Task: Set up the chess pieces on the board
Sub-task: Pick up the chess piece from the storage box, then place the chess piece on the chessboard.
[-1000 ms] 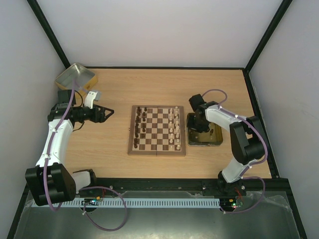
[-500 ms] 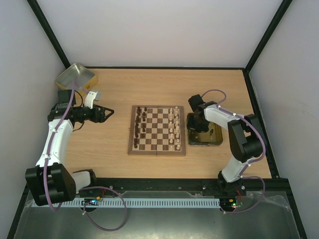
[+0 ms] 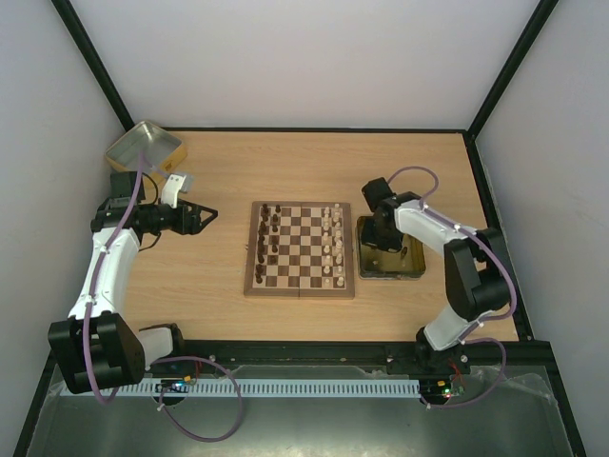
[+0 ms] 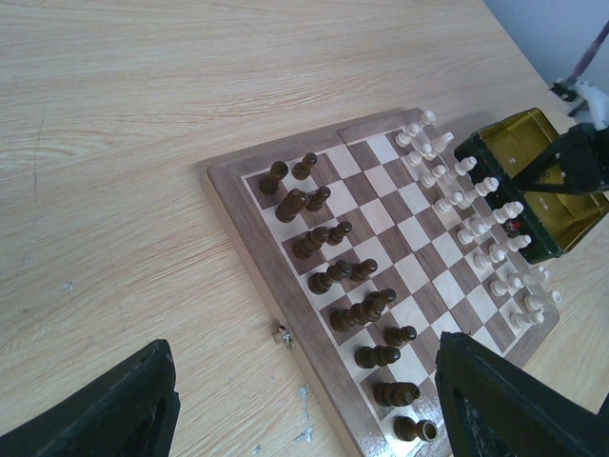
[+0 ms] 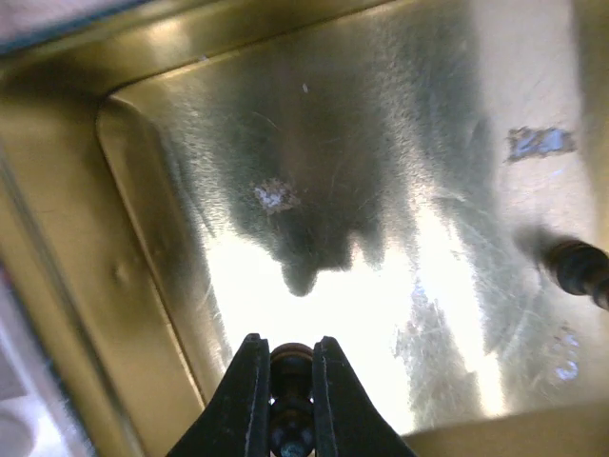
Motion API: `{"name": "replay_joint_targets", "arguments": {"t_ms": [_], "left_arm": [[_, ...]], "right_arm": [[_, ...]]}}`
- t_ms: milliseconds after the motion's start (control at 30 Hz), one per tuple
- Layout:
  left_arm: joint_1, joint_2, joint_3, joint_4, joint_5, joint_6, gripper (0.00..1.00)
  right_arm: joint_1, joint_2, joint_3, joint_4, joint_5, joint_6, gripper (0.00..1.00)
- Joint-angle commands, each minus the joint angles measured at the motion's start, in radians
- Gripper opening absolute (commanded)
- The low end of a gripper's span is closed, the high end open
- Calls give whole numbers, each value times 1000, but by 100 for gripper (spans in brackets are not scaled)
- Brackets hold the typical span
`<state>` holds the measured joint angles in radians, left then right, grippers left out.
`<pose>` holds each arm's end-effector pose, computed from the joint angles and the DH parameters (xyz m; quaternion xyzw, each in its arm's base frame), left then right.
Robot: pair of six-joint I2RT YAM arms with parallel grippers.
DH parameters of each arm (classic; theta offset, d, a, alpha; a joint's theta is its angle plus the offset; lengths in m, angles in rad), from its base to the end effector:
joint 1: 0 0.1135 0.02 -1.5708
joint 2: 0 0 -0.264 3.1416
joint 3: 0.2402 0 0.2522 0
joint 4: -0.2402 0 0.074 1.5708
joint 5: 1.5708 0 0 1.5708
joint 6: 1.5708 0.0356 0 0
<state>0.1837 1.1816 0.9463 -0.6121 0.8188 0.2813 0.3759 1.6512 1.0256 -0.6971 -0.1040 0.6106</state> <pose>0.2379 0.0177 0.2853 0.1826 0.8501 -0.2875 0.4017 0.2793 0.1142 0.1758 0.1096 0.9849 0.1039 0.0844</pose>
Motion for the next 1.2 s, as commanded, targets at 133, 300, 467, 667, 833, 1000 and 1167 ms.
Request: {"name": "replay_joint_targets", "arguments": {"t_ms": [133, 300, 467, 667, 833, 1000, 1167], "left_arm": [[-4, -12, -14, -8, 13, 12, 74], [-3, -10, -18, -1, 3, 11, 74], [-3, -8, -19, 2, -6, 7, 74], [-1, -22, -23, 10, -18, 0, 74], [0, -24, -24, 13, -24, 0, 74], [0, -32, -26, 9, -21, -1, 74], [2, -37, -27, 8, -14, 2, 74]], "right_arm": [[48, -108, 76, -126, 116, -8, 2], [164, -137, 149, -178, 162, 42, 2], [351, -111, 251, -200, 161, 141, 2], [593, 28, 400, -188, 148, 220, 2], [702, 156, 457, -137, 115, 245, 2], [742, 236, 478, -85, 87, 252, 2], [742, 280, 490, -63, 79, 247, 2]]}}
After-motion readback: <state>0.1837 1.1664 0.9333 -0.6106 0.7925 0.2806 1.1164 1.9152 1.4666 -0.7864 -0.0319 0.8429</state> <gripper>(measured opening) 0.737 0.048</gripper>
